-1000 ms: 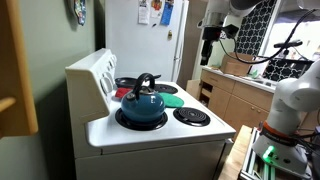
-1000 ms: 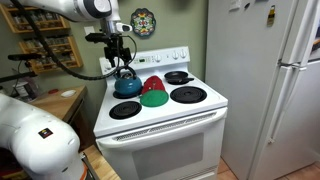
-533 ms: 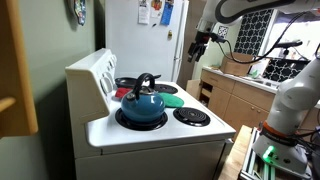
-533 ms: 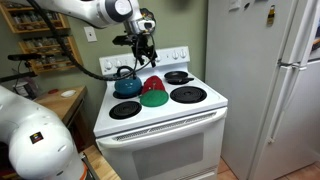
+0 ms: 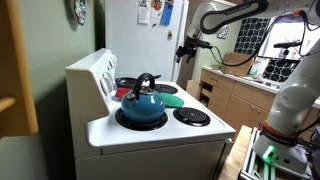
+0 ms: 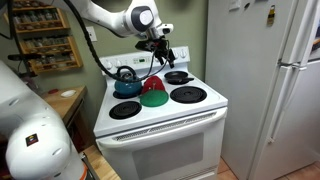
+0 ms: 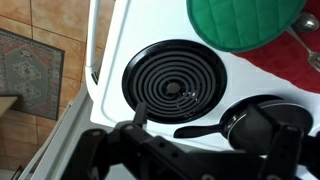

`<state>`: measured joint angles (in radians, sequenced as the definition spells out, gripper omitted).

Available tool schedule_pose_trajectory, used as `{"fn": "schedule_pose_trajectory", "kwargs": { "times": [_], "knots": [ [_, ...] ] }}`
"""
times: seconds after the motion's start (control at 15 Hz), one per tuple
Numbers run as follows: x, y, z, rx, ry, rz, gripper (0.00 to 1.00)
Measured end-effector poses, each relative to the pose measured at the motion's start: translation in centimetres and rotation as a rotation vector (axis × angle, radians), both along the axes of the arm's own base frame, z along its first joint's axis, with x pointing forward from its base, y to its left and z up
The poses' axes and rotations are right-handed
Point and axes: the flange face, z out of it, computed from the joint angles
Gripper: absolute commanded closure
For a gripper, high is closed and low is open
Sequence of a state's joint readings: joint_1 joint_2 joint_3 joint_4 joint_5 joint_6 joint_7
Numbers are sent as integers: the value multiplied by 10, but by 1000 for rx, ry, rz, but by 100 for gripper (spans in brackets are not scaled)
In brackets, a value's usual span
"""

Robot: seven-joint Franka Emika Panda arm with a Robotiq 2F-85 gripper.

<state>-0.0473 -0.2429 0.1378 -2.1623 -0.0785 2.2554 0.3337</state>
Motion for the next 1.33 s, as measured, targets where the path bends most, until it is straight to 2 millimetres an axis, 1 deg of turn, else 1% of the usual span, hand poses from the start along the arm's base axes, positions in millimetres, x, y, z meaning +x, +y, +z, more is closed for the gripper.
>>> {"fn": "schedule_pose_trajectory", "kwargs": {
  "times": [0.13, 0.67, 0.8, 0.93, 1.13, 1.27, 1.33],
  "knots": [
    [0, 0, 3, 0, -7, 0, 0],
    [1, -1, 5, 3, -14, 0, 0],
    [10, -13, 7, 36, -48, -17, 0],
    [24, -35, 1, 109, -87, -49, 0],
    [51, -69, -20, 225, -146, -94, 0],
    [72, -83, -34, 282, -167, -107, 0],
    [80, -85, -39, 291, -166, -109, 0]
  ]
}}
